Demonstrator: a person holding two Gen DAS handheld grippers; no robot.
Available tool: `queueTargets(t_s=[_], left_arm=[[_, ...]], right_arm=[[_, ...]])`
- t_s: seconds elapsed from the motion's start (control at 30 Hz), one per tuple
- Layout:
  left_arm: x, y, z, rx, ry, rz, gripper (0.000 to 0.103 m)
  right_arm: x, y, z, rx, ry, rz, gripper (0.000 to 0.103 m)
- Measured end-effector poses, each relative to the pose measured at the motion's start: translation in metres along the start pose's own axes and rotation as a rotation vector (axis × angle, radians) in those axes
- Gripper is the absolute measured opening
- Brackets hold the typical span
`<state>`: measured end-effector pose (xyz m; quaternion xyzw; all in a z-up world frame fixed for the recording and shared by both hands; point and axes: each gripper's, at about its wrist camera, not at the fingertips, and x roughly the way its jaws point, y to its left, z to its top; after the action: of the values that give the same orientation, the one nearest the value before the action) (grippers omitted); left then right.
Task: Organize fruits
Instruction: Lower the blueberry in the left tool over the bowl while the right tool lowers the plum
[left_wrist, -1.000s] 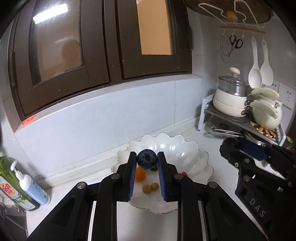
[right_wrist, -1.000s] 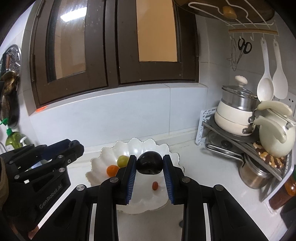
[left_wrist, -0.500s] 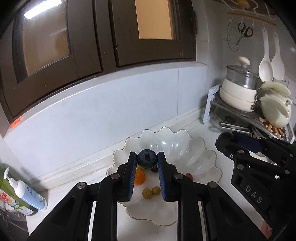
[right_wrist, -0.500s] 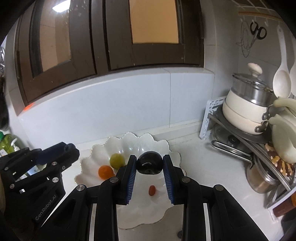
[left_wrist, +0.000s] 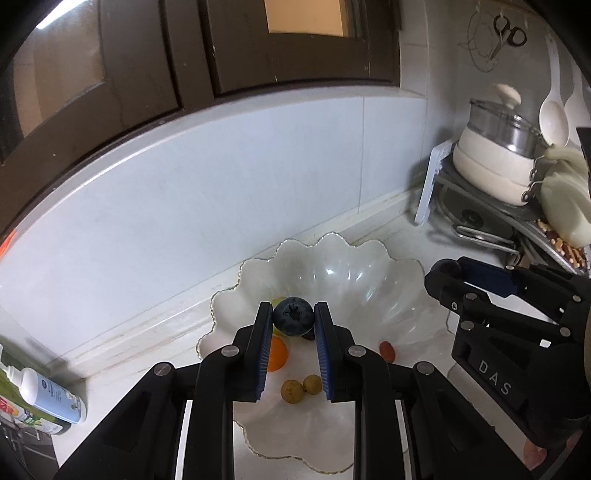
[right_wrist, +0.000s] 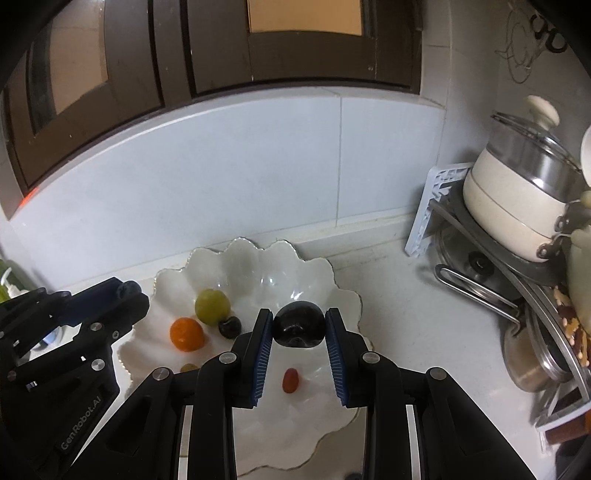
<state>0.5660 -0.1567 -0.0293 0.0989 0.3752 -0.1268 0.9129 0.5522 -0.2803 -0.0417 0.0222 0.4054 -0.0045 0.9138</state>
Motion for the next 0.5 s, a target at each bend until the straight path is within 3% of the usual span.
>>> queueTargets(t_s=[0.5], left_arm=[[0.058,-0.006,-0.006,0.0,0.137,-0.025,0.024]], right_arm=[[0.058,-0.005,-0.002,-0.016,0.16,0.002,0.03]])
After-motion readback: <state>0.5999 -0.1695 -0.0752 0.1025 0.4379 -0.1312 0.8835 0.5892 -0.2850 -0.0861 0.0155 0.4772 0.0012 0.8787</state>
